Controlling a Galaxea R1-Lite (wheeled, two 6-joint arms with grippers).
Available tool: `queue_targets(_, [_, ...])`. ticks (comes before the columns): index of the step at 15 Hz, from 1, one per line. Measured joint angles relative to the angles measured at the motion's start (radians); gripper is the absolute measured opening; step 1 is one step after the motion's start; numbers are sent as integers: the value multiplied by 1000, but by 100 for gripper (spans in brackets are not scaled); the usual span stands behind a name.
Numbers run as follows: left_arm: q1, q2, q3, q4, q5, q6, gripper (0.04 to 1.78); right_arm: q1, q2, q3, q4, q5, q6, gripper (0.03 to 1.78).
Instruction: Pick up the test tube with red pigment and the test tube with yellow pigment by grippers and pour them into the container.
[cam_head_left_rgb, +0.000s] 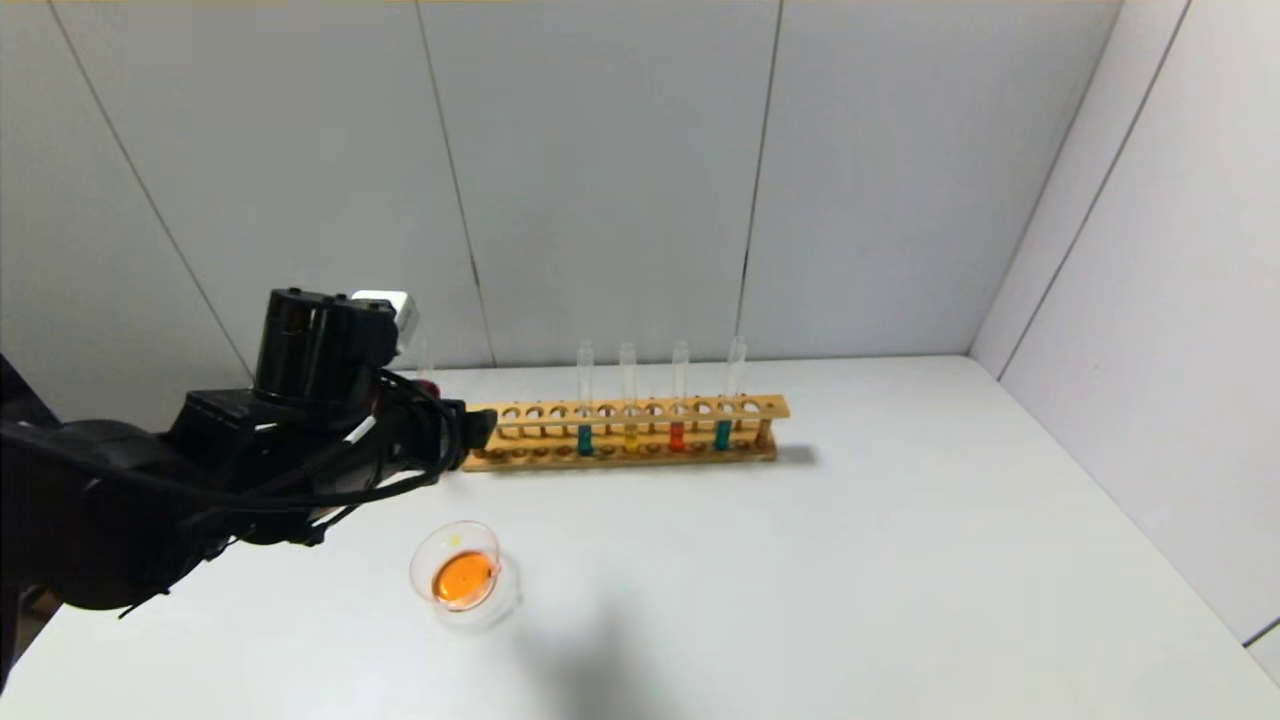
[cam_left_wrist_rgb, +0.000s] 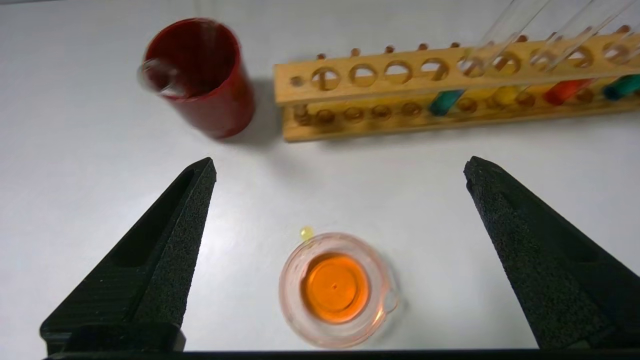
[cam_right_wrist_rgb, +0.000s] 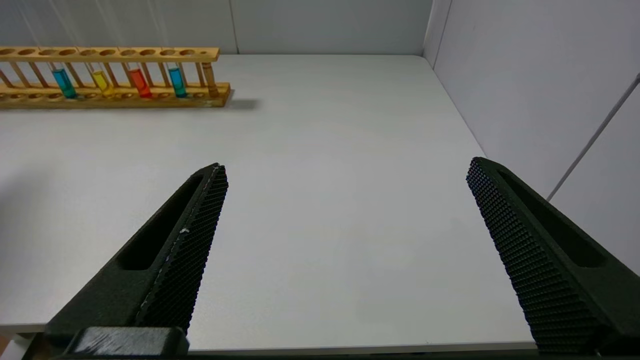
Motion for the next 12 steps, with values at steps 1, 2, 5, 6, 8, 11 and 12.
queue_targets(1, [-1,-38,35,0,37,0,175,0,0,0,0,0,0,175])
queue_targets(2, [-5,-74,64,0,71,0,175,-1,0,0,0,0,0,175])
queue_targets(5, [-31,-220,159,6,184,5,175,0,0,0,0,0,0,175])
queue_targets(6, [-37,-272,190,10,218,7,175,0,0,0,0,0,0,175])
queue_targets(8, [-34,-381,261,19,274,16,175,0,0,0,0,0,0,175])
queue_targets(11, [18,-554,364,56,297,27,175,0,0,0,0,0,0,175])
queue_targets(12, [43,-611,387,85,299,30,175,0,0,0,0,0,0,175])
